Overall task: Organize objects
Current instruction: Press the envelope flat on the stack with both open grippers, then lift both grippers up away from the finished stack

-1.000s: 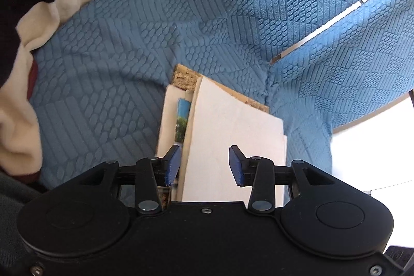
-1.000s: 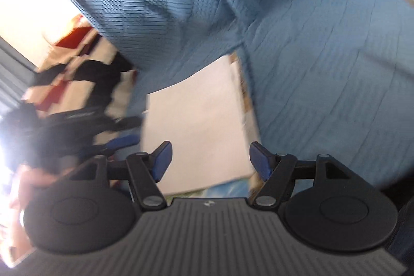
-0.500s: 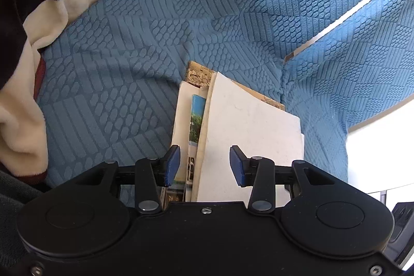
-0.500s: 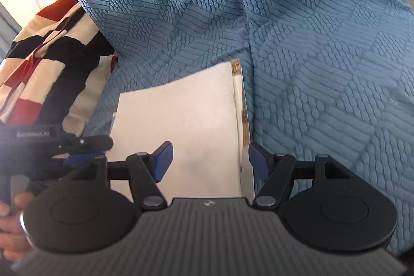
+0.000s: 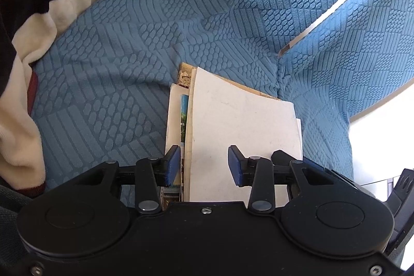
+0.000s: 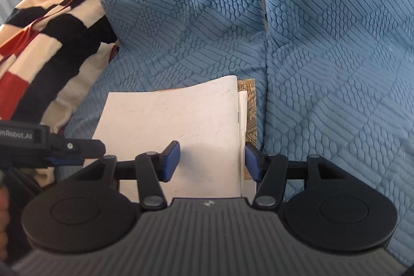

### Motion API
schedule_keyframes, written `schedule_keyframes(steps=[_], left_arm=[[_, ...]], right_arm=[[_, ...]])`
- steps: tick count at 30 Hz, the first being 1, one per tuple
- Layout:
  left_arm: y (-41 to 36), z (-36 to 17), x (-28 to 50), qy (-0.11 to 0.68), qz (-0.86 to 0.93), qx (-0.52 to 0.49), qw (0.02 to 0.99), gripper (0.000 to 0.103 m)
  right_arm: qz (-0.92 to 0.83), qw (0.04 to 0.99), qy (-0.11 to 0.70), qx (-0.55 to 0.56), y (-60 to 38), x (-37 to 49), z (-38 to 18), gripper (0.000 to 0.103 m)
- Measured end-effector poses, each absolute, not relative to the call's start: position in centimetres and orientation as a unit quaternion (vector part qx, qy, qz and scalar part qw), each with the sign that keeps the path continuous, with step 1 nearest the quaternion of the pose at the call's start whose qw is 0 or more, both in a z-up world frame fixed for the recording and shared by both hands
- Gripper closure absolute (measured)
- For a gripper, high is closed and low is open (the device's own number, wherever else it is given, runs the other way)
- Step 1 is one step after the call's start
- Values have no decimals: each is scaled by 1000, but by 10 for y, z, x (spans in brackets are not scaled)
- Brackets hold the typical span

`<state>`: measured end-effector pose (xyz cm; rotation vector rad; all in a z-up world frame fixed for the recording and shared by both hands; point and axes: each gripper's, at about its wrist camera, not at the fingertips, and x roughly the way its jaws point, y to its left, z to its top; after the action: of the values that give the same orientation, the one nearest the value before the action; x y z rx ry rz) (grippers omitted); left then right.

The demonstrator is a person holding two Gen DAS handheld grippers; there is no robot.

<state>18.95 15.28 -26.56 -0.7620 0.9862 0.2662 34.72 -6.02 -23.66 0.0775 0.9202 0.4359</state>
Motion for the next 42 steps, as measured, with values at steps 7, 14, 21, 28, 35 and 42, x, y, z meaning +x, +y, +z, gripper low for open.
schedule_keyframes(steps=[7, 14, 21, 28, 35, 42], left_arm=[[146, -263, 195, 473, 126, -325, 809, 65], [141, -245, 192, 468, 132, -301, 820, 65], [133, -189, 179, 428, 112, -297, 846, 62], [126, -118, 153, 375, 92, -284, 878, 56], [110, -76, 123, 347, 92, -262, 896, 49], [93, -63, 101, 338, 94, -243, 905, 41]], right_arm=[[203, 864, 456, 59, -65, 347, -237, 52], [188, 858, 464, 113, -76, 344, -200, 52], [212, 879, 410, 117, -83, 322, -118, 51], [242, 893, 359, 126, -94, 289, -52, 51], [256, 896, 338, 134, -102, 256, -24, 51], [252, 899, 334, 128, -104, 227, -20, 51]])
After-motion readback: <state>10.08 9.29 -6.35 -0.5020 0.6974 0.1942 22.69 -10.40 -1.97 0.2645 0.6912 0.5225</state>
